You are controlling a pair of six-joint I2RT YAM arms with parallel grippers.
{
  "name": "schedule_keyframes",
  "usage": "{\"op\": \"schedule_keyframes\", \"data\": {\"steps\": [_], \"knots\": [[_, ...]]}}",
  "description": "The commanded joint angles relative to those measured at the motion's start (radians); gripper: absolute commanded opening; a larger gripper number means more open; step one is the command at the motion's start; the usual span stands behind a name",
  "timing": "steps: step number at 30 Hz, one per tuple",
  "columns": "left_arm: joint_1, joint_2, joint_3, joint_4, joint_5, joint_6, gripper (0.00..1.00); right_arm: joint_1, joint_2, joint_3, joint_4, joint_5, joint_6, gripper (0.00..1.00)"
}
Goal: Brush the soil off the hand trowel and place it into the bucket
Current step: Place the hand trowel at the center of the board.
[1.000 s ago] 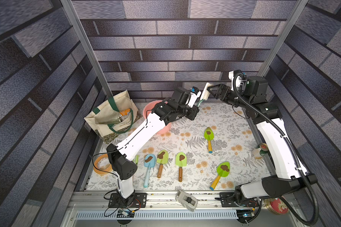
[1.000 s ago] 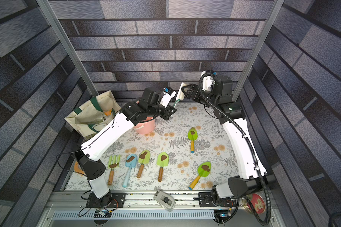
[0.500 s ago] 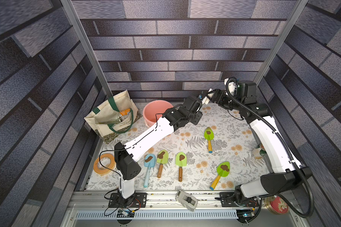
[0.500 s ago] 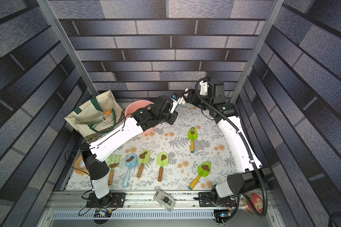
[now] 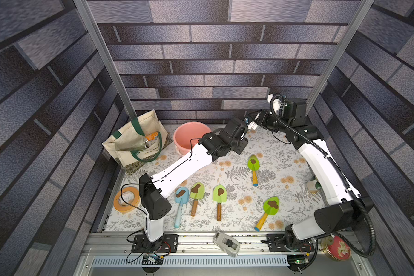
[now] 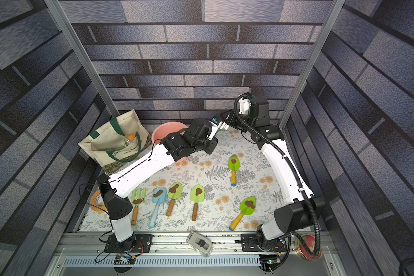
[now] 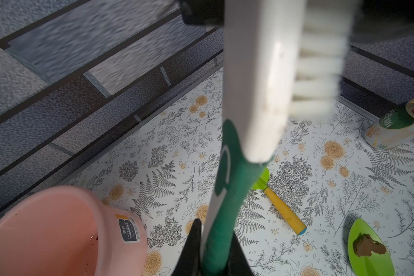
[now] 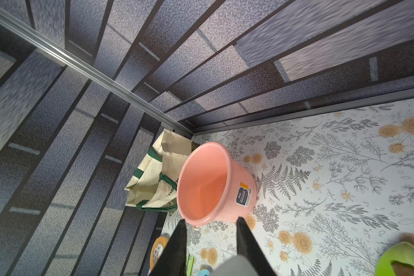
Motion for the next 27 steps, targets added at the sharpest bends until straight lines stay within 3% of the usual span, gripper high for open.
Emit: {"op": "schedule_keyframes", "data": {"steps": [1, 2, 4, 7, 8, 14, 20, 24, 27], "knots": [[0.043, -0.02, 0.03, -0.036, 0.113, -0.025, 0.33, -0.003, -0.008, 0.007, 0.009, -0.013, -0.001, 0.23], [0.072, -0.033, 0.027, -0.04, 0.198, -0.047, 0.5, -0.003, -0.011, 0.002, 0.009, -0.01, -0.004, 0.21], [0.154, -0.068, -0.004, -0.024, 0.452, -0.099, 0.61, -0.004, -0.015, -0.001, 0.014, -0.011, -0.009, 0.2], [0.326, -0.129, -0.126, 0.128, 0.98, -0.247, 0.81, -0.003, -0.018, 0.005, 0.049, -0.061, -0.009, 0.19], [0.37, -0.14, -0.161, 0.181, 1.083, -0.289, 0.82, -0.005, -0.016, 0.012, 0.063, -0.089, -0.005, 0.19], [0.438, -0.184, -0.227, 0.264, 1.339, -0.31, 0.85, -0.003, 0.01, 0.061, 0.12, -0.238, 0.01, 0.19], [0.402, -0.172, -0.142, 0.096, 1.318, -0.16, 0.86, -0.005, 0.077, 0.198, -0.048, -0.214, -0.029, 0.19], [0.346, -0.129, -0.021, -0.094, 1.154, -0.009, 0.85, -0.004, 0.153, 0.307, -0.15, -0.256, -0.023, 0.19], [0.321, -0.115, 0.015, -0.124, 0.987, 0.022, 0.83, -0.004, 0.191, 0.378, -0.244, -0.26, -0.048, 0.19]]}}
